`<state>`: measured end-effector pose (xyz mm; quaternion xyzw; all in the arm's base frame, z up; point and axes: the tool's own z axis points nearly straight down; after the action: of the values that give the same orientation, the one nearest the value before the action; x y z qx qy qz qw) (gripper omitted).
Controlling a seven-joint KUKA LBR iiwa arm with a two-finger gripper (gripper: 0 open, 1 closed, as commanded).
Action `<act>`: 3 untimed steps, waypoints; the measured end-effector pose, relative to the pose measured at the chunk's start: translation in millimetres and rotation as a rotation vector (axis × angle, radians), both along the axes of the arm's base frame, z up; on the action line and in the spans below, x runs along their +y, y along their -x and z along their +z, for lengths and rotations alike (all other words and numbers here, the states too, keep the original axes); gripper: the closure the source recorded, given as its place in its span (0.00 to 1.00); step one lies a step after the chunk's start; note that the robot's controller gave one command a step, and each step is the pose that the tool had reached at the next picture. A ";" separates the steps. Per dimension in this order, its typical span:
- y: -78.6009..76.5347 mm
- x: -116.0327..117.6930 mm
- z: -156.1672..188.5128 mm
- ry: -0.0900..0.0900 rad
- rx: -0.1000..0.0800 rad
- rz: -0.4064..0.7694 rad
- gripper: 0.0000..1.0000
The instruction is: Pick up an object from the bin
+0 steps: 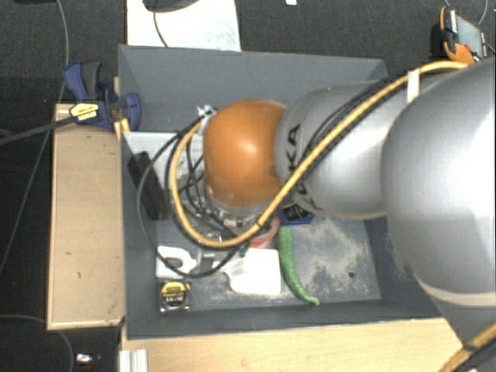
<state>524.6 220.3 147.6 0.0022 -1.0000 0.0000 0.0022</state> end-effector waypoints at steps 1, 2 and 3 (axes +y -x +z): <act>-1.6 -1.3 4.6 -0.002 -0.006 -0.007 0.00; 0.4 -43.8 -78.5 0.001 -0.001 -0.033 0.00; -1.5 -45.9 -77.2 -0.004 -0.008 -0.074 0.00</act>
Offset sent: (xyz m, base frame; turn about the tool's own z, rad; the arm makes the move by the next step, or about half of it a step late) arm -0.0001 -0.0427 -0.0776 0.0292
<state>526.1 174.4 70.4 -0.0349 -0.9994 -0.0022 -0.0020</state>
